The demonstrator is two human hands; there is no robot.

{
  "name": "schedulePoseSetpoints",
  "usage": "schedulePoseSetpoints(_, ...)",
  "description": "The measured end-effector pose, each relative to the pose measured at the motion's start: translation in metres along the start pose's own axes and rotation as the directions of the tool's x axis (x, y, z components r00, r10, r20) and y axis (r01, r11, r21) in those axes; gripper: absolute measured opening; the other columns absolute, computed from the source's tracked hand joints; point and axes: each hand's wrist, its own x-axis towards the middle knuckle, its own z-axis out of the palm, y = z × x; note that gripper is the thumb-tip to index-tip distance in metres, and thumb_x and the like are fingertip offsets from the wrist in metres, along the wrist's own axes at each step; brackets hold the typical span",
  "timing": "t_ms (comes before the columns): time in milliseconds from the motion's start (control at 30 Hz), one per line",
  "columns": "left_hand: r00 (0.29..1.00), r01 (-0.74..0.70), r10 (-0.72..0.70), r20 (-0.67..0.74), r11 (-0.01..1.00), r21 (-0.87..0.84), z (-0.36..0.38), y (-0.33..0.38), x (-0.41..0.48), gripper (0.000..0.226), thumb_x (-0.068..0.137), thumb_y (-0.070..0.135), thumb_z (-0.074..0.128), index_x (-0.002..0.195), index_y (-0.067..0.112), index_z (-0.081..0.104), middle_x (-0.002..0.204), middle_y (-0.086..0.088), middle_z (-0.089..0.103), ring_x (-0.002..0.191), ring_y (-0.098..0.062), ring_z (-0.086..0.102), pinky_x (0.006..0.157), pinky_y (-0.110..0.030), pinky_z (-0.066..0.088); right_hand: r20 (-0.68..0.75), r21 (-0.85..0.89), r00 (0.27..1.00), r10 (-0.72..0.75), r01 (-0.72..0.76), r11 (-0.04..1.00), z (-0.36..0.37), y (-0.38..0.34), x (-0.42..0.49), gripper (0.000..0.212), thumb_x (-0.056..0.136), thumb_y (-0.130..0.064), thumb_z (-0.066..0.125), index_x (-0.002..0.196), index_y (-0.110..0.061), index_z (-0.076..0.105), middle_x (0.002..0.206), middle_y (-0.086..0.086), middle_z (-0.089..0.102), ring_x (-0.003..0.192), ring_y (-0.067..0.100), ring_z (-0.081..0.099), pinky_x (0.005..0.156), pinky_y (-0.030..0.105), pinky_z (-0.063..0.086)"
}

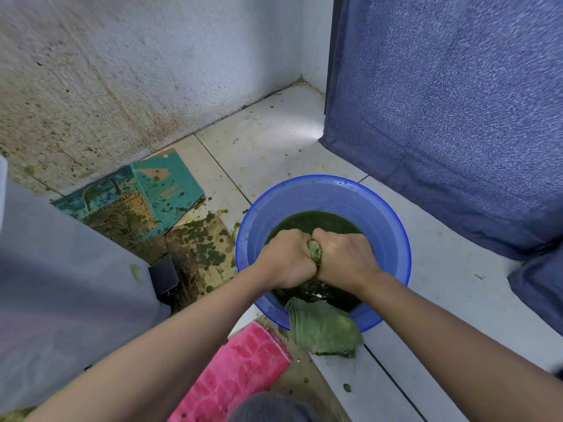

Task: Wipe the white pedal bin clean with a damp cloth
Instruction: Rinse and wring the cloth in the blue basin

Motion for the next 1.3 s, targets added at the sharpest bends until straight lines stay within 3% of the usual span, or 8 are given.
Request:
schedulePoseSetpoints(200, 0.993, 0.097, -0.083, 0.087, 0.981, -0.167, -0.005, 0.012, -0.011, 0.023, 0.061, 0.005, 0.051, 0.046, 0.018, 0.04, 0.036, 0.011, 0.036, 0.04, -0.006, 0.034, 0.042, -0.02, 0.03, -0.2, -0.085, 0.963, -0.18, 0.166, 0.982, -0.008, 0.004, -0.003, 0.029, 0.055, -0.012, 0.082, 0.064, -0.01, 0.055, 0.047, -0.001, 0.05, 0.034, 0.021, 0.046, 0.037, 0.023, 0.019)
schedulePoseSetpoints(600, 0.844, 0.446, -0.389, 0.369, 0.891, -0.083, -0.013, 0.006, -0.007, 0.05, 0.065, -0.01, 0.054, 0.026, 0.017, 0.038, 0.034, -0.001, 0.033, 0.031, -0.012, 0.028, 0.039, -0.015, 0.024, -0.101, -0.158, 0.944, -0.313, 0.296, 0.942, -0.005, 0.006, -0.003, 0.027, 0.056, -0.01, 0.081, 0.073, -0.008, 0.06, 0.05, 0.001, 0.052, 0.037, 0.023, 0.05, 0.029, 0.028, 0.032)
schedulePoseSetpoints(800, 0.894, 0.3, -0.314, 0.318, 0.949, 0.095, -0.025, 0.003, -0.003, 0.027, 0.061, -0.007, 0.055, 0.042, 0.011, 0.049, 0.047, -0.007, 0.046, 0.048, -0.022, 0.042, 0.05, -0.027, 0.034, 0.381, 0.15, 0.914, 0.14, -0.21, 0.966, 0.0, -0.009, 0.002, 0.032, 0.07, -0.021, 0.067, 0.083, -0.027, 0.038, 0.072, -0.006, 0.057, 0.065, 0.024, 0.058, 0.048, 0.032, 0.037)
schedulePoseSetpoints(900, 0.982, 0.056, -0.114, 0.153, 0.939, 0.34, -0.021, 0.0, -0.011, 0.006, 0.075, 0.013, 0.059, 0.069, 0.013, 0.057, 0.062, 0.001, 0.056, 0.063, -0.023, 0.053, 0.057, -0.032, 0.042, 0.658, 0.518, 0.745, 0.107, -0.552, 0.654, -0.006, -0.006, 0.004, 0.055, 0.058, -0.022, 0.09, 0.1, -0.029, 0.054, 0.096, -0.005, 0.068, 0.088, 0.014, 0.067, 0.071, 0.034, 0.055)
schedulePoseSetpoints(1000, 0.998, -0.06, 0.069, 0.0, 0.861, 0.506, -0.019, -0.006, -0.016, 0.019, 0.084, 0.026, 0.062, 0.097, 0.02, 0.05, 0.081, 0.006, 0.056, 0.079, -0.023, 0.057, 0.062, -0.037, 0.045, 0.762, 0.562, 0.641, 0.092, -0.725, 0.399, -0.014, -0.007, -0.001, 0.078, 0.049, -0.055, 0.091, 0.109, -0.027, 0.05, 0.084, -0.013, 0.064, 0.061, 0.001, 0.058, 0.05, 0.021, 0.043)
schedulePoseSetpoints(1133, 0.974, 0.127, -0.14, -0.178, 0.988, -0.083, -0.022, -0.012, -0.016, 0.047, 0.088, 0.008, 0.067, 0.124, 0.015, 0.037, 0.098, -0.005, 0.055, 0.084, -0.026, 0.06, 0.075, -0.045, 0.054, 0.761, 0.631, 0.606, 0.231, -0.774, -0.048, -0.013, -0.012, -0.004, 0.083, 0.064, -0.077, 0.066, 0.119, -0.02, 0.046, 0.075, -0.001, 0.048, 0.051, 0.008, 0.036, 0.045, 0.023, 0.033)
schedulePoseSetpoints(1233, 0.927, 0.218, -0.368, -0.077, 0.694, -0.687, -0.019, -0.007, -0.025, 0.039, 0.092, 0.028, 0.071, 0.117, 0.012, 0.047, 0.099, -0.008, 0.063, 0.077, -0.018, 0.066, 0.073, -0.04, 0.061, 0.741, 0.652, 0.566, 0.363, -0.735, -0.185, -0.013, -0.019, 0.0, 0.07, 0.085, -0.07, 0.05, 0.125, -0.013, 0.045, 0.074, 0.005, 0.053, 0.048, 0.011, 0.041, 0.046, 0.026, 0.038)
schedulePoseSetpoints(1300, 0.946, 0.251, -0.314, 0.083, 0.543, -0.801, -0.012, -0.004, -0.03, 0.059, 0.078, 0.049, 0.079, 0.119, 0.014, 0.052, 0.115, -0.01, 0.063, 0.09, -0.019, 0.069, 0.079, -0.041, 0.063, 0.722, 0.648, 0.557, 0.41, -0.752, -0.121, -0.015, -0.024, 0.002, 0.07, 0.088, -0.071, 0.043, 0.129, -0.013, 0.043, 0.079, 0.008, 0.057, 0.049, 0.012, 0.045, 0.047, 0.026, 0.042)
